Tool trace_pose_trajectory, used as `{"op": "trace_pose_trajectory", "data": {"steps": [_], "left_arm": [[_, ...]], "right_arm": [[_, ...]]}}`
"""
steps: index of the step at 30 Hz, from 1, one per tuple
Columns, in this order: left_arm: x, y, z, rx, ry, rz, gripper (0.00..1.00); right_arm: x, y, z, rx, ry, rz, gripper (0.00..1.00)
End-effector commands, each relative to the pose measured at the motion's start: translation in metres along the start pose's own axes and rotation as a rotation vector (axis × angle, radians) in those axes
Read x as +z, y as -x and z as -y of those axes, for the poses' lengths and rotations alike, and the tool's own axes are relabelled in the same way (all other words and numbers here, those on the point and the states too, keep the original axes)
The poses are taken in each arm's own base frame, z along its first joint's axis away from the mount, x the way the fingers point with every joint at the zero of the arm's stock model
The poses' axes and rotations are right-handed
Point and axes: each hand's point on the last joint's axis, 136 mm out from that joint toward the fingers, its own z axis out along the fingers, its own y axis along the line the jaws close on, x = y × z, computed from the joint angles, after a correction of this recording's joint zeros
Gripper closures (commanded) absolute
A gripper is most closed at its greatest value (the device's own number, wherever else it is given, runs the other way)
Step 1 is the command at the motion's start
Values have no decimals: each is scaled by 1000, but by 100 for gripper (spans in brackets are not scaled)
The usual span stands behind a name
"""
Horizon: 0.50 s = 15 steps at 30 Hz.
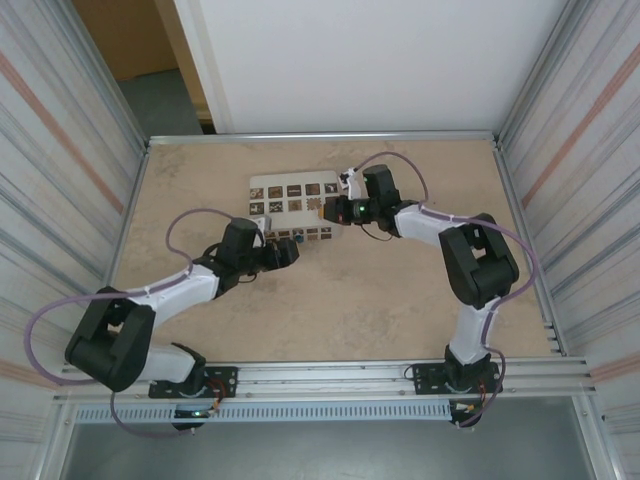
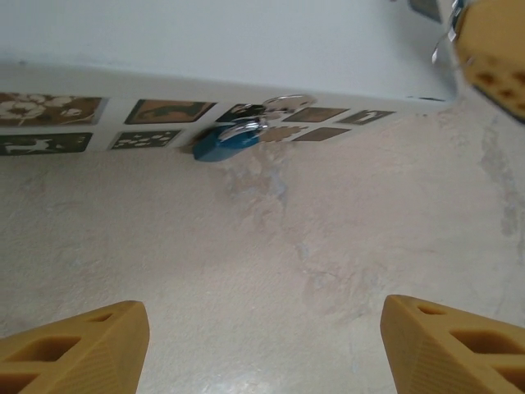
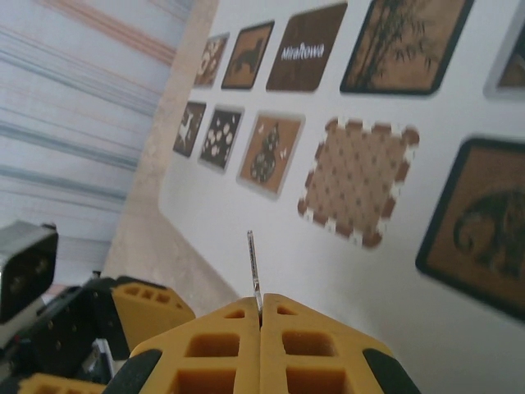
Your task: Unlock the padlock with the key
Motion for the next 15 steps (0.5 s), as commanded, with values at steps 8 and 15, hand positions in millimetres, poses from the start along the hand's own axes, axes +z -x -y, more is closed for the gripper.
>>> {"op": "trace_pose_trajectory", "data": {"steps": [8, 15], "left_arm": [[11, 16, 1, -15, 27, 32, 25], [16, 19, -2, -14, 40, 37, 26]], "right_arm": [[20, 1, 26, 36, -35, -22, 100], [31, -37, 38, 59, -61, -103, 100]]}}
